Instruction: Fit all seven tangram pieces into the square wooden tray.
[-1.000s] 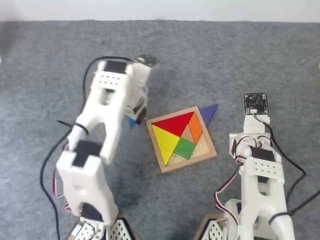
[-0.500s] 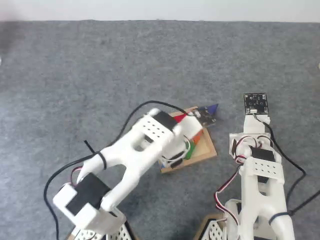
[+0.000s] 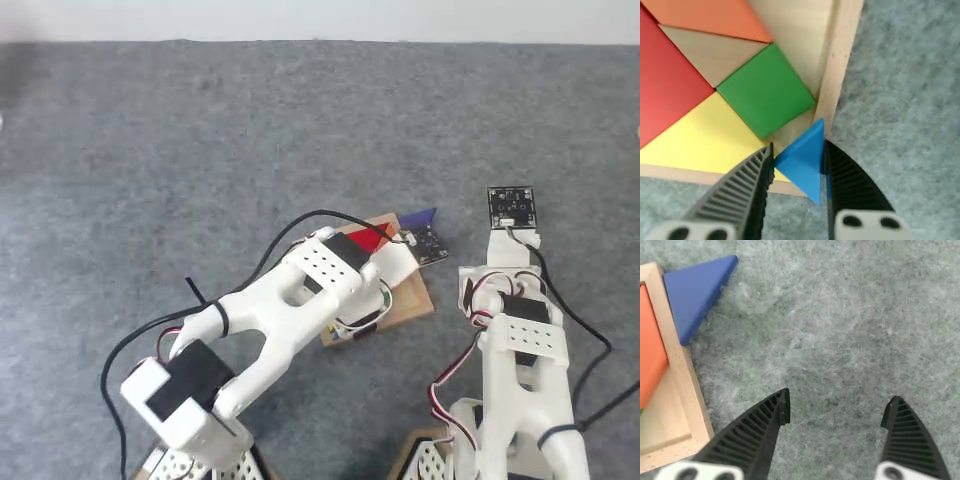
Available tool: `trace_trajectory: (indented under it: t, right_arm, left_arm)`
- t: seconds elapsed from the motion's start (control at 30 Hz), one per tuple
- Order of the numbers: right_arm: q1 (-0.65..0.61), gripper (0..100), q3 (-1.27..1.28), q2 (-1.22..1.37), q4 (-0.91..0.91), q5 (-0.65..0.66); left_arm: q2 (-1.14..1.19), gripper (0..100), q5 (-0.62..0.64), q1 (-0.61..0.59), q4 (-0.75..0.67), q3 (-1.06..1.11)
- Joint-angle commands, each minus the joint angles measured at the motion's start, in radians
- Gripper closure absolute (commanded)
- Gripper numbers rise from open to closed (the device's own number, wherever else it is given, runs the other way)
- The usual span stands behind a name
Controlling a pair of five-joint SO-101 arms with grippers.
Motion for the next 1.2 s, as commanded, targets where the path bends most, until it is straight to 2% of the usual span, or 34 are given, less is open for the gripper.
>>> trace_trajectory:
  t: [0.0,0.33,0.63,0.93,1.17]
  right_arm:
    - [-0.002,69.2,-0.009,-0.033,-0.012,0.000]
    - [-0.004,69.2,-0.009,-0.033,-0.012,0.000]
    - [-0.007,69.2,-0.009,-0.033,-0.012,0.000]
    - [-0.007,69.2,-0.008,-0.033,-0.012,0.000]
    - [-0.007,69.2,-0.008,-0.033,-0.012,0.000]
  left_arm:
    - [-0.011,81,-0.017,0.000,-0.009,-0.004]
    - [-0.012,79,-0.020,-0.015,-0.003,-0.015]
    - [-0.014,79,-0.046,-0.069,0.143,-0.193]
    - [-0.002,79,-0.060,-0.077,0.089,-0.131]
    - [-0.002,79,-0.100,-0.170,0.034,-0.077]
